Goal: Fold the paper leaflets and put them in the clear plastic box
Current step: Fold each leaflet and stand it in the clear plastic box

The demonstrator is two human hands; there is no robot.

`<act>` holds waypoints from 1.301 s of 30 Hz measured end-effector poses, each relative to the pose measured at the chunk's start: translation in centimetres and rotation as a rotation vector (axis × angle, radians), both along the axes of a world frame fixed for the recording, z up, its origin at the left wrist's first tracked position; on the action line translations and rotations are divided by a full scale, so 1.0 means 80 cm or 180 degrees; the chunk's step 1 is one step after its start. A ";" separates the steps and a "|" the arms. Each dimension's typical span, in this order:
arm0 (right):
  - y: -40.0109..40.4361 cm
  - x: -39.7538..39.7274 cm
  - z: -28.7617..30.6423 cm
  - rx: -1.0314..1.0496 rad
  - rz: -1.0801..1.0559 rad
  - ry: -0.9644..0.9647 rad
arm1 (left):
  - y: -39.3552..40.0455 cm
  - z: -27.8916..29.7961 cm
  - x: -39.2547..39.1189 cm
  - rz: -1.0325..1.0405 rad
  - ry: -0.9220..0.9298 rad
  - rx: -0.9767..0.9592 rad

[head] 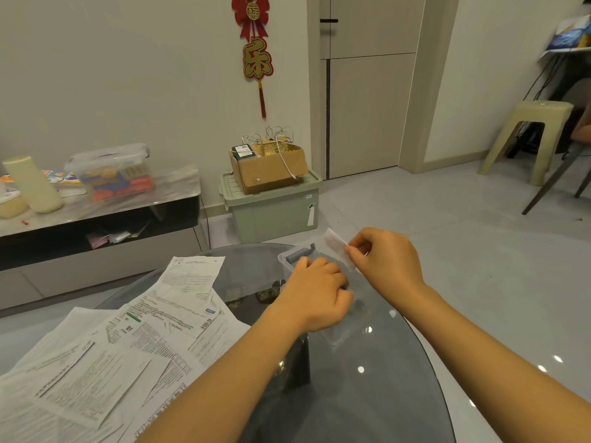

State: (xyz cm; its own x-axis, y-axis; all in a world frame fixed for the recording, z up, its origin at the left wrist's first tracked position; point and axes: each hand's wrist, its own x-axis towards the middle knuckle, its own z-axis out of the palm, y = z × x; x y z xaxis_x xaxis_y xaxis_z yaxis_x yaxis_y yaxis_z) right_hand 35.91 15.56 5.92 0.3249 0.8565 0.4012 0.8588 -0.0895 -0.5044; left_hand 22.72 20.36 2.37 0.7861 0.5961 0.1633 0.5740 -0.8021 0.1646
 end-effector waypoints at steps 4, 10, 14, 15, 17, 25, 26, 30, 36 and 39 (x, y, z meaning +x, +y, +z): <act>0.001 -0.002 0.000 -0.0184 0.0052 0.0187 | -0.004 -0.007 -0.006 -0.0022 -0.0157 0.0041; 0.009 0.001 -0.003 -0.0826 -0.0219 -0.0910 | -0.004 -0.011 -0.009 -0.0038 -0.0294 0.0060; 0.018 -0.011 -0.004 -0.1199 -0.0059 -0.1794 | -0.004 -0.012 -0.008 -0.0030 -0.0401 0.0053; 0.020 -0.012 -0.004 -0.1295 -0.0071 -0.1926 | -0.003 -0.012 -0.008 -0.0017 -0.0412 0.0055; 0.026 -0.012 -0.002 -0.1490 -0.0110 -0.2080 | -0.001 -0.013 -0.007 0.0024 -0.0425 0.0068; 0.035 -0.005 -0.002 -0.1646 -0.0047 -0.1362 | -0.001 -0.012 -0.014 0.0074 -0.0374 0.0011; 0.032 -0.004 0.001 -0.1543 -0.0030 -0.1273 | -0.002 -0.009 -0.016 0.0111 -0.0370 -0.0032; 0.009 -0.009 0.013 -0.1229 0.0170 -0.1027 | -0.013 0.004 -0.032 0.0264 -0.0322 -0.0181; -0.042 -0.049 0.028 -0.0971 0.0842 -0.0571 | -0.068 0.027 -0.081 0.0481 -0.0477 -0.0134; -0.077 -0.084 0.027 -0.0831 0.1191 -0.0425 | -0.110 0.034 -0.121 0.0634 -0.0530 -0.0123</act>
State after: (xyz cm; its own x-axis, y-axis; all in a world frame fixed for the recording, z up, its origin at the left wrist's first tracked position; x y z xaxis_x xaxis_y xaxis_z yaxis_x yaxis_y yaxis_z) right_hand 29.18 9.36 8.05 -0.0650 0.9826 0.1741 0.9121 0.1292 -0.3891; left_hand 13.04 11.55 5.08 0.6169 0.7446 0.2549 0.6823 -0.6674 0.2983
